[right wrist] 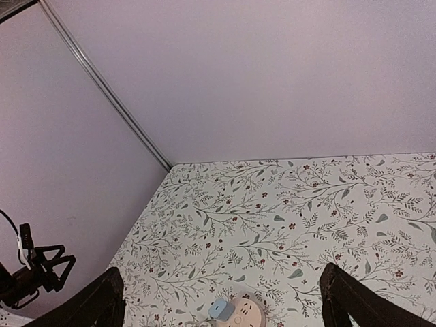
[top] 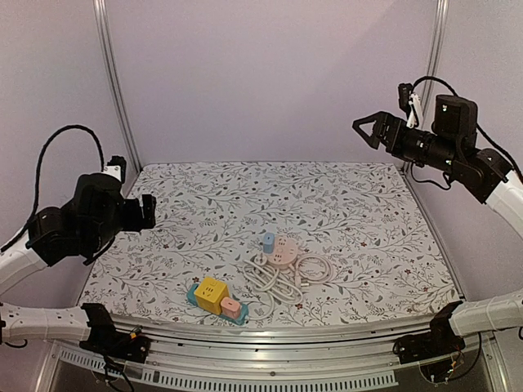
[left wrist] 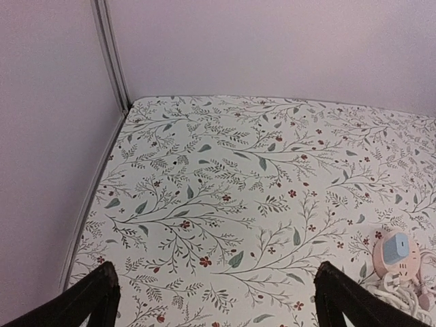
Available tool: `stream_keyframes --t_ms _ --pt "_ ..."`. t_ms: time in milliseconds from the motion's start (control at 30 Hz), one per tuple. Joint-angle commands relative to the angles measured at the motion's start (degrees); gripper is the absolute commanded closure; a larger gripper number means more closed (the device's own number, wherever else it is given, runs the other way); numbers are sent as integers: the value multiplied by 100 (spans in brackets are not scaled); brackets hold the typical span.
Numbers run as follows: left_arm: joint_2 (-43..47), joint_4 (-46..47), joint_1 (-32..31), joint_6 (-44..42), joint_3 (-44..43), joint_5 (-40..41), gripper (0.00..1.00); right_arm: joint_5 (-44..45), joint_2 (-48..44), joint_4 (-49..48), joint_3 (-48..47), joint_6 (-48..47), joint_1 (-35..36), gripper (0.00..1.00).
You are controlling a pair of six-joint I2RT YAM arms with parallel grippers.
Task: Insert the plug
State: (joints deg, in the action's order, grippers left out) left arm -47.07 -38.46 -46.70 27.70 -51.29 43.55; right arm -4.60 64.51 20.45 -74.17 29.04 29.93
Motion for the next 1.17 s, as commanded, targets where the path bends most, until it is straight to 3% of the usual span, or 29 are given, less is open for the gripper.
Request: stream_keyframes --t_ms 0,200,433,1133 --pt "683 870 75 133 793 206 1 -8 -171 -128 223 210 -23 1" --pt "1822 1770 73 -72 1908 188 1 -84 -150 -149 304 238 -23 1" --pt "2657 1676 66 26 2625 81 1 -212 -131 -198 431 276 -27 1" --pt "2550 1677 29 42 2660 144 0 -54 -3 -342 408 126 -23 1"
